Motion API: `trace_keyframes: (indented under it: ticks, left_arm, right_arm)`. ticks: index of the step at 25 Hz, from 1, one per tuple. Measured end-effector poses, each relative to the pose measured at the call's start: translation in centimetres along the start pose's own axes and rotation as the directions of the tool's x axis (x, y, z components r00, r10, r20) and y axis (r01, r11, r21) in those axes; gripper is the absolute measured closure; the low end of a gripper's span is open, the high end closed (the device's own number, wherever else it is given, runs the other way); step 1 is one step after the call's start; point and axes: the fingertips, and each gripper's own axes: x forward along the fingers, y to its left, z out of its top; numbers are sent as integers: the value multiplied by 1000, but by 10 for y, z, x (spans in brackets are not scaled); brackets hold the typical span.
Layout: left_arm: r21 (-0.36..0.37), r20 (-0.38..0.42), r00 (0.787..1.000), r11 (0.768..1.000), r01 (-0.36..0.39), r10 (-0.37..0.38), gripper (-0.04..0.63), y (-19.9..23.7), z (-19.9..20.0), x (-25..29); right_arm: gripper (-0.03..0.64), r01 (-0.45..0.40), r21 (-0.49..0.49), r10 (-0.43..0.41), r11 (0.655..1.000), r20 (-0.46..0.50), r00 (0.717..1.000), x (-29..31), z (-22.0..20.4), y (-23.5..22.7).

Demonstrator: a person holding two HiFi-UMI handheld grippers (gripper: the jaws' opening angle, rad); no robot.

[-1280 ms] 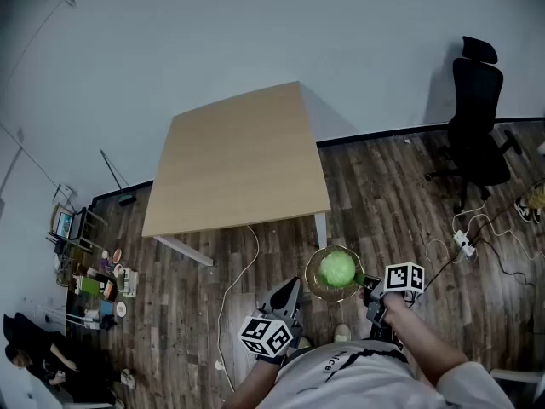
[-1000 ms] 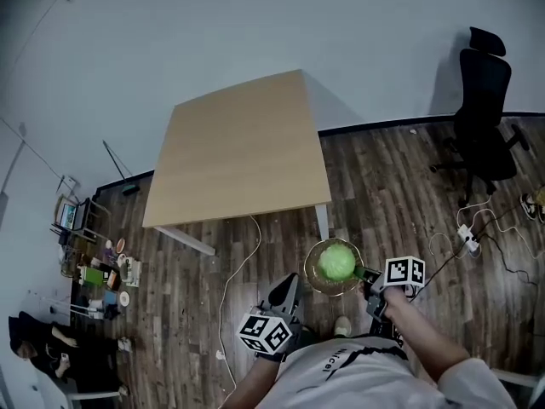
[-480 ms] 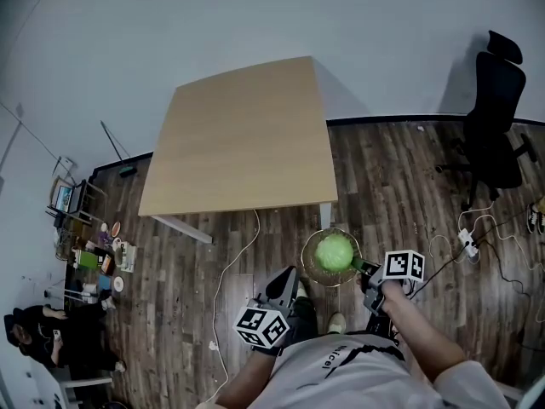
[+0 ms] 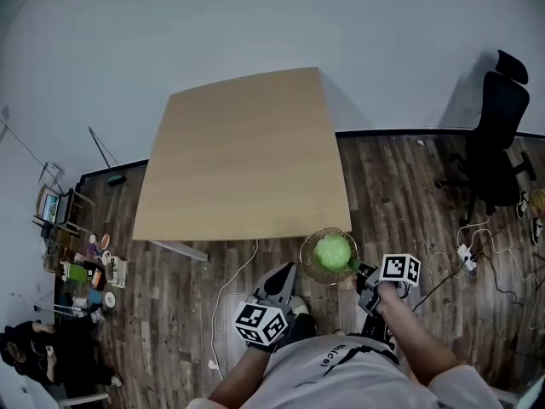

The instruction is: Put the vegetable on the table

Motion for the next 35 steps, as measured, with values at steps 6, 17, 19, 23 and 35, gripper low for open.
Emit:
trace_keyframes:
  ticks: [6, 17, 19, 23, 35]
  left_arm:
    - [21, -20, 999, 999, 48, -48, 581, 57, 31, 25]
    - [-19, -42, 997, 998, 67, -68, 583, 110, 49, 87]
    - [-28, -40, 998, 998, 54, -55, 583, 113, 50, 102]
    - [-45, -27, 1000, 999, 8, -9, 582, 122, 56, 138]
    - [-109, -2, 983, 977, -182, 183, 583, 142, 60, 231]
  right_arm:
    - [589, 28, 38, -30, 999, 59, 998, 54, 34, 18]
    - [584, 73, 52, -77, 996, 76, 994, 113, 105, 14]
    - [584, 78, 46, -81, 996, 64, 995, 119, 119, 8]
    - [583, 81, 34, -82, 996, 30, 996, 136, 152, -5]
    - [580, 51, -69, -63, 996, -179, 982, 209, 239, -57]
